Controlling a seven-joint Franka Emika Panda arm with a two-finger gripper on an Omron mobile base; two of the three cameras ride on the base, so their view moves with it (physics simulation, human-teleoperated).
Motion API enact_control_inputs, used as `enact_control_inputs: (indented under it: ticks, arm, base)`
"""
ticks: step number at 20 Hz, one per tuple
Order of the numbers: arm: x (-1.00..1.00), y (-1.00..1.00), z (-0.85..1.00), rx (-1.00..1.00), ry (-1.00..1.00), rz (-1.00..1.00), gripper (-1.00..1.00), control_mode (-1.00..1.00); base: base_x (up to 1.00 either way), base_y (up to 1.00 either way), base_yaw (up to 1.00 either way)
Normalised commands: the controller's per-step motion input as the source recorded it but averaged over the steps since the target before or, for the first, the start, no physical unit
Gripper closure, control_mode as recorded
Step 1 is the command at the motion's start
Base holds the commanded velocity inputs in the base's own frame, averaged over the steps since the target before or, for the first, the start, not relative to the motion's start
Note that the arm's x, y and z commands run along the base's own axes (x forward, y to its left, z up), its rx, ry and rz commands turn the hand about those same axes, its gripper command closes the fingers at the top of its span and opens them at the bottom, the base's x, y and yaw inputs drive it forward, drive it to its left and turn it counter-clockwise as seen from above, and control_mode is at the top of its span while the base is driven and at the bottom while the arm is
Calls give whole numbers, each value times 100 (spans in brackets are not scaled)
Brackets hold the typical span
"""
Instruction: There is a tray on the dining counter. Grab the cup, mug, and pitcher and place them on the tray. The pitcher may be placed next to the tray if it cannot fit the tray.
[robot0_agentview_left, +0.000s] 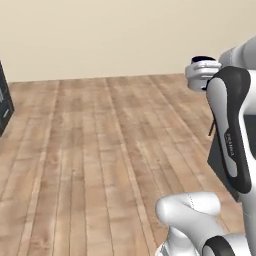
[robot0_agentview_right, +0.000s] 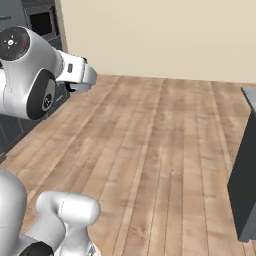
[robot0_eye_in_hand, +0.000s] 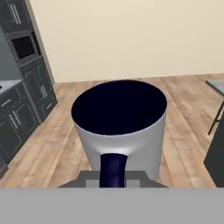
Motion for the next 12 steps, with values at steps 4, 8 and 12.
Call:
enact_control_inputs:
  ticks: [4,8,12]
  arm:
    - [0,0,0,0,0,0,100,100]
    - [0,0,0,0,0,0,100,100]
    - [0,0,0,0,0,0,100,100]
  base:
    - [100,100,-50]
    - [100,100,-47]
    - [100,100,-46]
